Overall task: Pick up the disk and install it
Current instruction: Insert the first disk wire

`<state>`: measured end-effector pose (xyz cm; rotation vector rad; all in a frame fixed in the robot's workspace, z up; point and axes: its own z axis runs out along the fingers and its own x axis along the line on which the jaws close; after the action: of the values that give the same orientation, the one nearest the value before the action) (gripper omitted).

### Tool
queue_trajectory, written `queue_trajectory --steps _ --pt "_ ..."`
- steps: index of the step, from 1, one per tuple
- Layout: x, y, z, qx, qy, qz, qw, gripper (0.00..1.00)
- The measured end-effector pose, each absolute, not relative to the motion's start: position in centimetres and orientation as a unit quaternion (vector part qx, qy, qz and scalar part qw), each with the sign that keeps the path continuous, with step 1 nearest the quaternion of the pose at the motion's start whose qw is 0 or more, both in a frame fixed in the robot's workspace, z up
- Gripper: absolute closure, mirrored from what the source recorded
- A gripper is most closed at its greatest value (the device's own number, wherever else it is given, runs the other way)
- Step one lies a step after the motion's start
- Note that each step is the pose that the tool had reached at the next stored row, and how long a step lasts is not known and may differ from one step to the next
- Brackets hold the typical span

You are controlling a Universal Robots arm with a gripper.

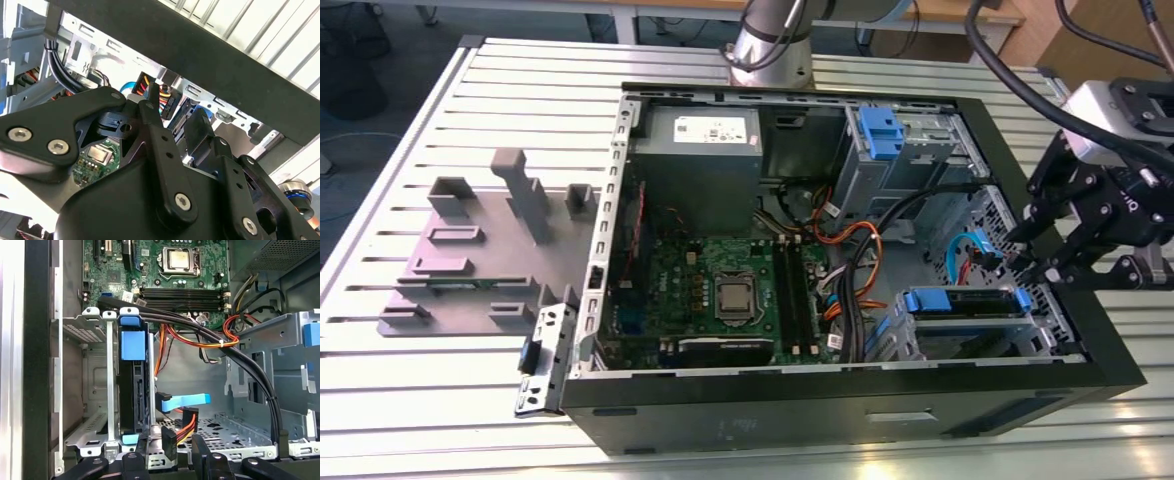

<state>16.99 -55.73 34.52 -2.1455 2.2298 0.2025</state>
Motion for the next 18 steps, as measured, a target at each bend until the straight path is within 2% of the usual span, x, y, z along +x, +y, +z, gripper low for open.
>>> queue_trajectory --steps 16,18 --pt "16.99 -55.73 33.89 -0.693 0.718 0.065 0.020 0.54" --pt "16.99 -55.73 33.89 -0.693 0.718 0.065 0.020 0.67"
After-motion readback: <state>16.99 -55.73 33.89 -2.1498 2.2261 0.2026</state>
